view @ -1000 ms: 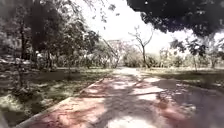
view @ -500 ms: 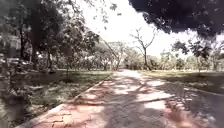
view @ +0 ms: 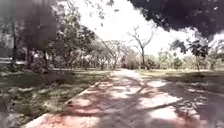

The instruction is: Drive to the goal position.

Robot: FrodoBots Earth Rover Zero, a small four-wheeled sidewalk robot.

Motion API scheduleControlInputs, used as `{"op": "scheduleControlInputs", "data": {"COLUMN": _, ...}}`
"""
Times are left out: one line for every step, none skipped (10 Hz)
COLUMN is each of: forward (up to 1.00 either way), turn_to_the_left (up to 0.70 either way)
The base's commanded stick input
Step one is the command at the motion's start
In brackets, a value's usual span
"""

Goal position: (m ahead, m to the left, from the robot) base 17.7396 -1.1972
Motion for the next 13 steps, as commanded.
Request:
{"op": "scheduleControlInputs", "data": {"forward": 0.7, "turn_to_the_left": 0.0}}
{"op": "scheduleControlInputs", "data": {"forward": 0.7, "turn_to_the_left": 0.0}}
{"op": "scheduleControlInputs", "data": {"forward": 0.7, "turn_to_the_left": 0.0}}
{"op": "scheduleControlInputs", "data": {"forward": 0.7, "turn_to_the_left": 0.0}}
{"op": "scheduleControlInputs", "data": {"forward": 0.7, "turn_to_the_left": 0.0}}
{"op": "scheduleControlInputs", "data": {"forward": 0.7, "turn_to_the_left": 0.0}}
{"op": "scheduleControlInputs", "data": {"forward": 0.7, "turn_to_the_left": 0.0}}
{"op": "scheduleControlInputs", "data": {"forward": 0.7, "turn_to_the_left": 0.0}}
{"op": "scheduleControlInputs", "data": {"forward": 0.7, "turn_to_the_left": 0.0}}
{"op": "scheduleControlInputs", "data": {"forward": 0.7, "turn_to_the_left": 0.0}}
{"op": "scheduleControlInputs", "data": {"forward": 0.7, "turn_to_the_left": 0.0}}
{"op": "scheduleControlInputs", "data": {"forward": 0.7, "turn_to_the_left": 0.0}}
{"op": "scheduleControlInputs", "data": {"forward": 0.7, "turn_to_the_left": 0.0}}
